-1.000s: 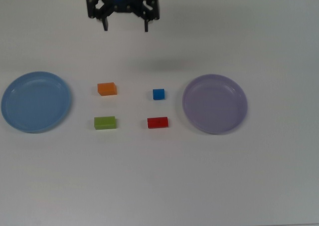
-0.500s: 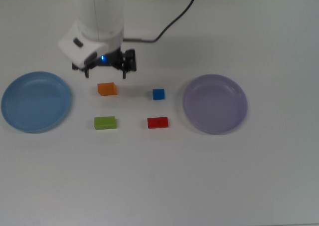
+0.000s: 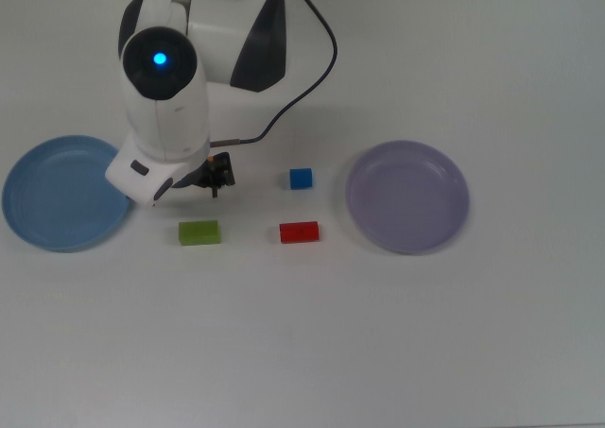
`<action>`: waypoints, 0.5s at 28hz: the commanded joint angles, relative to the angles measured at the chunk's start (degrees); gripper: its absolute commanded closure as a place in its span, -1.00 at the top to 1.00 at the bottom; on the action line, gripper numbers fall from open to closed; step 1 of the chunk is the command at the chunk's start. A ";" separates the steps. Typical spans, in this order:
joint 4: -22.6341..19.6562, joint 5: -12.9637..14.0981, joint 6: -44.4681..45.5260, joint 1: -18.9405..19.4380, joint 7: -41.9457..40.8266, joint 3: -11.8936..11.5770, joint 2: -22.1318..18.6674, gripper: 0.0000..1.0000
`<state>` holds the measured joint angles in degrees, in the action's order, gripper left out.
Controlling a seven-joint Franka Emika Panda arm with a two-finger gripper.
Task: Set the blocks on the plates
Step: 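Lower the gripper onto the green block and grasp it, then carry the green block to the light blue plate and release it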
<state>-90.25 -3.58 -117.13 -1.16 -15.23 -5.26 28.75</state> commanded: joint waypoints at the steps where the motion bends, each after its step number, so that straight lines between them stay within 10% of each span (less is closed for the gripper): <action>1: 0.52 4.36 -3.01 -0.07 -2.61 -0.01 1.84 1.00; 7: 0.43 9.63 -3.80 -0.07 -2.08 -0.01 2.19 1.00; 14: 0.69 9.91 -8.11 0.01 0.11 -0.10 3.86 1.00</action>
<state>-90.20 5.34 -122.71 -1.25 -16.18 -5.18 31.04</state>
